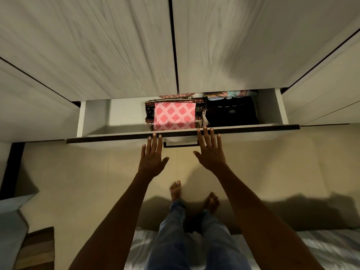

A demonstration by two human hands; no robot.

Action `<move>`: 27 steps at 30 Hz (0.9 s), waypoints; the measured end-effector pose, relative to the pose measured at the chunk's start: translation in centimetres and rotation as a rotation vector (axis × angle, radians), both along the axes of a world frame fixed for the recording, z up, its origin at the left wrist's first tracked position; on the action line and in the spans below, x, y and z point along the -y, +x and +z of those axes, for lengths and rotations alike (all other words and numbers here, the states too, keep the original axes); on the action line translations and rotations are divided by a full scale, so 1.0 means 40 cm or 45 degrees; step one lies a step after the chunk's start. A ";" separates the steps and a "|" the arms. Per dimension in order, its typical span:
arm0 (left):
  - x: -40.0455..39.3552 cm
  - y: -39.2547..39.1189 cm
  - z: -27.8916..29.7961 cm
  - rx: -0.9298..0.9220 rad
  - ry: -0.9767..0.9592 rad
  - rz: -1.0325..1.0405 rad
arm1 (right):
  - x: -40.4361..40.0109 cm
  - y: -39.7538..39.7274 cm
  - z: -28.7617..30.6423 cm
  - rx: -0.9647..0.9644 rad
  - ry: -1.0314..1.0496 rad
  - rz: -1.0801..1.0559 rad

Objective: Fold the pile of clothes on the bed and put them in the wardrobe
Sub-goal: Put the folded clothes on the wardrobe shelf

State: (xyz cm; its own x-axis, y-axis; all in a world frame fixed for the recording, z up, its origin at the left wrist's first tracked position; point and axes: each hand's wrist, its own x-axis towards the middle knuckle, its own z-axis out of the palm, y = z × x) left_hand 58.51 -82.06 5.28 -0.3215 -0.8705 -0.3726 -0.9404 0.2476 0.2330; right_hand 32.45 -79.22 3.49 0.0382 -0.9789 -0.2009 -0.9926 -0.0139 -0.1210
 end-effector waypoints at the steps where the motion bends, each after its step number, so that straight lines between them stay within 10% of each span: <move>1: 0.009 -0.006 -0.004 -0.002 0.003 -0.010 | 0.014 0.001 0.002 0.000 -0.036 -0.012; 27: 0.374 -0.093 -0.192 0.009 -0.317 0.115 | 0.376 -0.016 -0.199 -0.029 -0.111 -0.085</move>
